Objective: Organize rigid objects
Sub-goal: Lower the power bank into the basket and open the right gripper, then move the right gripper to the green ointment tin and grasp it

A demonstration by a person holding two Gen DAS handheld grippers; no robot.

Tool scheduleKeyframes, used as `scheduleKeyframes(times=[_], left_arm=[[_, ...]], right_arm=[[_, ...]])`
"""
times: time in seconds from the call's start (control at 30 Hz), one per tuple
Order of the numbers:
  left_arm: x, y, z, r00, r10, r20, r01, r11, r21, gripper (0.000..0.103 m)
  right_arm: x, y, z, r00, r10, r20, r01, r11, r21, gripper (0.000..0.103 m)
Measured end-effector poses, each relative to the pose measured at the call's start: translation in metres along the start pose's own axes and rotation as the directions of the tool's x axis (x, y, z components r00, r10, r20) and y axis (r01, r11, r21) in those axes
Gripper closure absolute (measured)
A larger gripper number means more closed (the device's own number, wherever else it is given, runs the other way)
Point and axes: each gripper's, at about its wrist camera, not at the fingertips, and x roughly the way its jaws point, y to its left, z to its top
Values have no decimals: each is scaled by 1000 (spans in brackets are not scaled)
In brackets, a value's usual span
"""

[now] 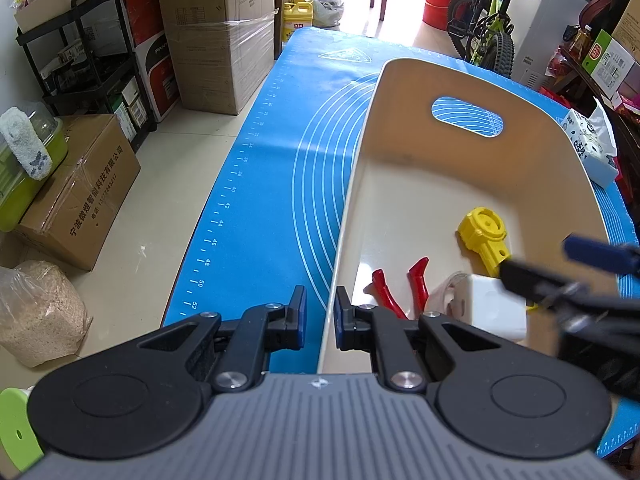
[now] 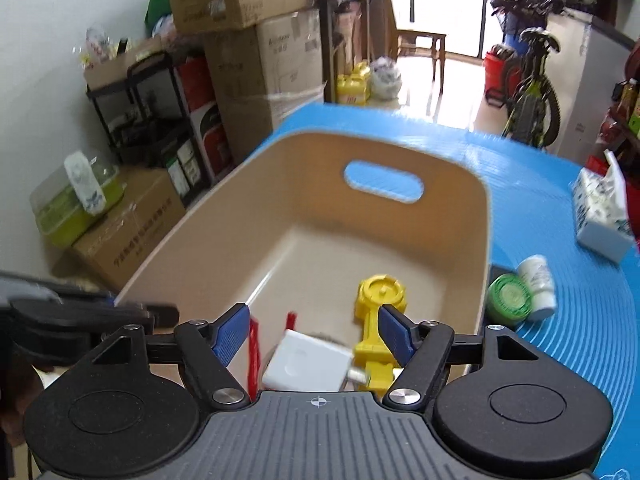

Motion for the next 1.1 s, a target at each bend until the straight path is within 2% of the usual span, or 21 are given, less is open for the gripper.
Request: scheduleKeyframes(times=[0.2, 0.5, 0.7, 0.87, 1.1], left_arm=[[0, -1, 0, 1000, 0, 0, 0, 1000, 0, 87], [0, -1, 0, 1000, 1, 0, -1, 1000, 0, 87], [0, -1, 0, 1000, 1, -1, -1, 1000, 0, 87], [0, -1, 0, 1000, 1, -1, -1, 1000, 1, 87], [0, -1, 0, 1000, 3, -1, -3, 1000, 2, 87]], right_arm=[[-26, -23, 13, 995, -48, 84, 45, 998, 35, 23], [-38, -85, 15, 970, -197, 144, 176, 973, 147, 21], [-24, -127, 3, 955, -275, 110, 245, 942, 229, 21], [2, -155, -7, 952, -301, 59, 275, 924, 266, 21], [34, -153, -10, 961, -268, 62, 257, 955, 148, 21]])
